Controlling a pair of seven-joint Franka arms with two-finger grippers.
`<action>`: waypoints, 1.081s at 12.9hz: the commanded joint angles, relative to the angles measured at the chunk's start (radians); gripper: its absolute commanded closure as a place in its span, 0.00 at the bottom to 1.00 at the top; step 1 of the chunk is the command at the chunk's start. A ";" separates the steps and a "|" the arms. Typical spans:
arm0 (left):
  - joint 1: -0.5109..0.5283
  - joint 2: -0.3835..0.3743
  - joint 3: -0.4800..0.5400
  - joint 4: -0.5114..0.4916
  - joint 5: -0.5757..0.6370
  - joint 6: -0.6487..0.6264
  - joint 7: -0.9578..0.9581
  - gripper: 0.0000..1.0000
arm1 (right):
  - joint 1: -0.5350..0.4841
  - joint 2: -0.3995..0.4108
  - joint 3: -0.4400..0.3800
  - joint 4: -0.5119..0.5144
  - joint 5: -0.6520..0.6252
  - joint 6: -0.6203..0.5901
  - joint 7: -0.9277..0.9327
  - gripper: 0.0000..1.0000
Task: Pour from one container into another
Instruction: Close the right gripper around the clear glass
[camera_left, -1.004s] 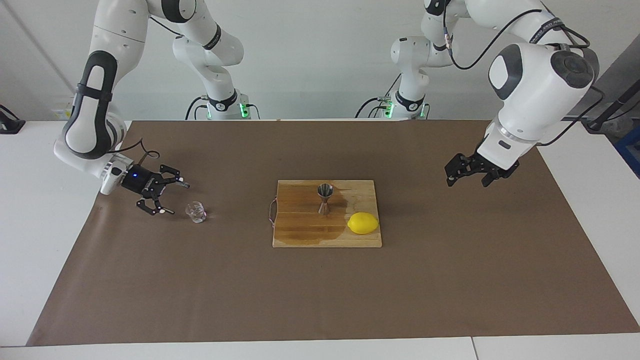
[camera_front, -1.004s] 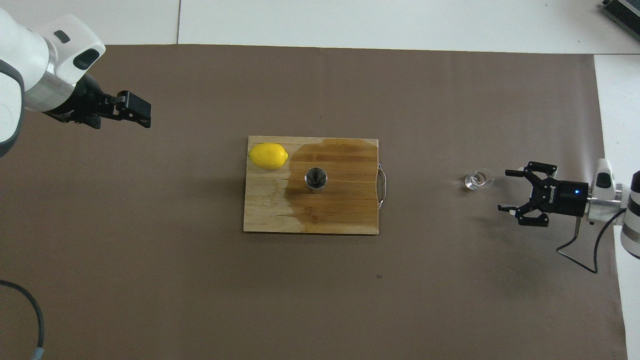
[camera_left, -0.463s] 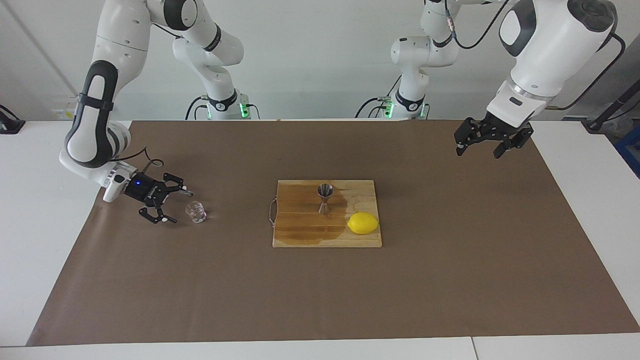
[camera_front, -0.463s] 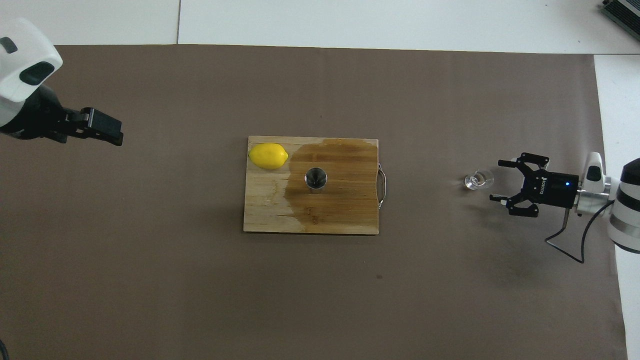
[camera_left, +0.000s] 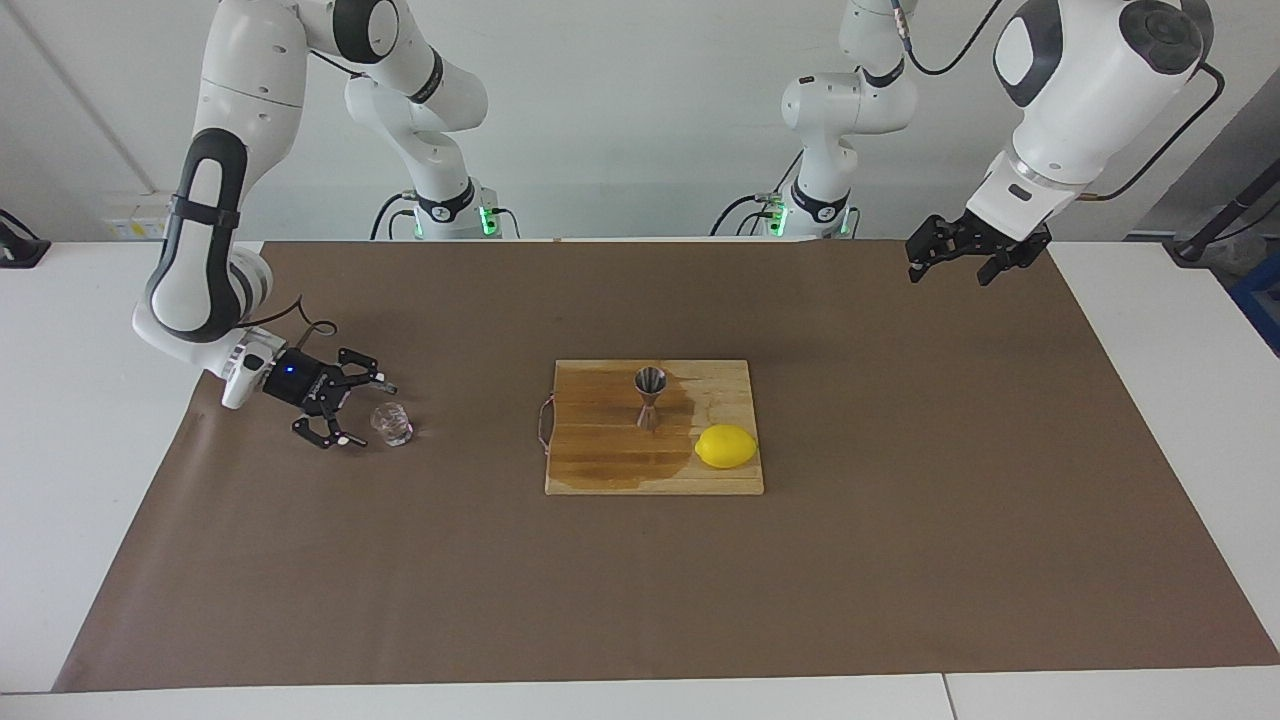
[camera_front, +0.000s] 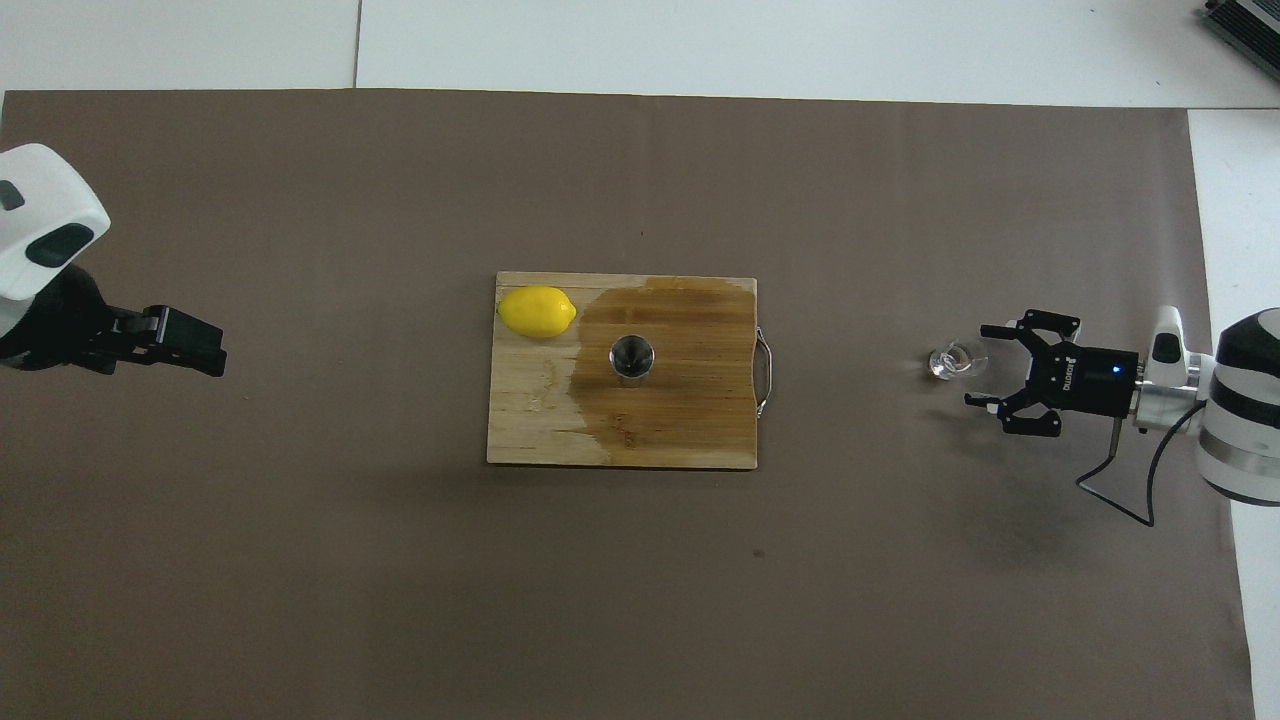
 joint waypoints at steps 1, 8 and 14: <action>0.015 0.003 0.000 -0.016 0.066 -0.038 0.044 0.00 | 0.011 0.000 0.028 -0.010 0.063 0.048 -0.011 0.00; 0.035 -0.026 0.004 0.000 0.097 -0.020 0.046 0.00 | 0.013 0.002 0.048 -0.006 0.071 0.061 0.003 0.00; 0.033 -0.026 0.004 -0.003 0.094 -0.009 0.045 0.00 | 0.010 0.000 0.045 -0.010 0.039 0.059 -0.005 0.00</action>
